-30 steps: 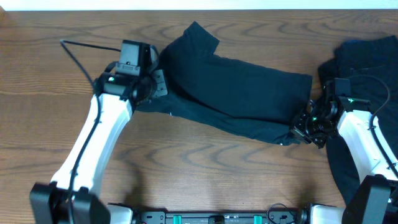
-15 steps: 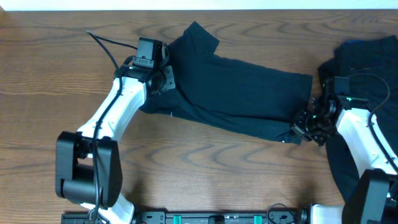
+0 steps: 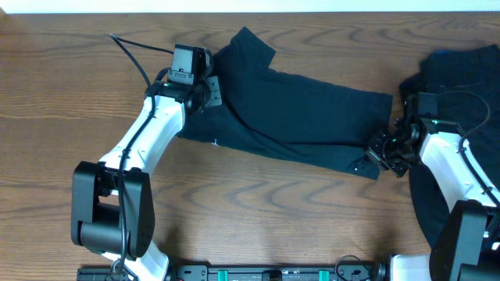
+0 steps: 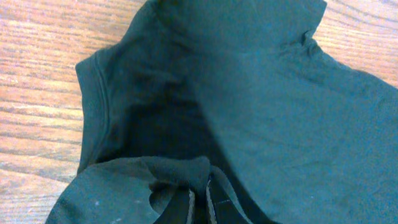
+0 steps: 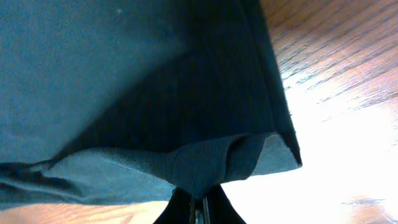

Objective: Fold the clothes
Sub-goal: 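Lift the near hem with both grippers and fold it toward the far edge, then release the right gripper and move it left to the folded shirt's middle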

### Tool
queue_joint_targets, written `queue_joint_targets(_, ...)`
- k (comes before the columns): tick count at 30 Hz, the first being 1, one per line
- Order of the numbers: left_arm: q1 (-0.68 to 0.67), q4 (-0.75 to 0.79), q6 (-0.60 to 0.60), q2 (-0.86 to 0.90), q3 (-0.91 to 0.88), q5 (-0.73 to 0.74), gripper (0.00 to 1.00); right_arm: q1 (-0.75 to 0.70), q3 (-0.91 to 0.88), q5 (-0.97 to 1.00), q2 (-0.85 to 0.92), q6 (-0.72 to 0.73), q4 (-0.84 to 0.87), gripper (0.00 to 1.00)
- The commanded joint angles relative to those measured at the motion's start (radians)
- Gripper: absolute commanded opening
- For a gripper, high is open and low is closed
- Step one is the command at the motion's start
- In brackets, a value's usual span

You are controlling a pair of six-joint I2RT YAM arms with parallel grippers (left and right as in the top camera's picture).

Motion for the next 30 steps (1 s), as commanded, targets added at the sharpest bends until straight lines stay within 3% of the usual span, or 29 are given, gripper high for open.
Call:
queue_joint_targets(1,-0.002,0.008,0.020,0.026,0.013,-0.050,0.06,-0.007,0.009,0.053,0.019,0.026,0.003,0.02)
queue_joint_targets(16,-0.002,0.060,0.019,0.150,0.013,-0.089,0.06,-0.004,-0.049,0.079,0.043,0.027,0.145,0.06)
queue_joint_targets(17,-0.002,0.064,0.019,0.150,0.013,-0.087,0.09,-0.004,-0.049,0.084,0.044,0.027,0.145,0.09)
queue_joint_targets(18,-0.002,0.071,0.019,0.149,0.013,-0.080,0.17,-0.004,-0.049,0.089,0.044,0.027,0.145,0.18)
queue_joint_targets(20,-0.002,0.079,0.019,0.149,0.014,-0.068,0.39,-0.004,-0.049,0.101,0.044,0.026,0.146,0.28)
queue_joint_targets(23,-0.002,0.081,0.020,0.137,0.021,-0.033,0.54,-0.004,-0.046,0.077,0.043,-0.037,0.185,0.37)
queue_joint_targets(26,-0.001,0.077,0.020,0.079,0.023,-0.017,0.64,-0.005,0.000,0.046,0.037,-0.143,0.196,0.51)
queue_joint_targets(30,0.001,0.035,0.019,-0.054,0.023,-0.018,0.69,-0.004,0.123,0.008,0.014,-0.256,0.095,0.59)
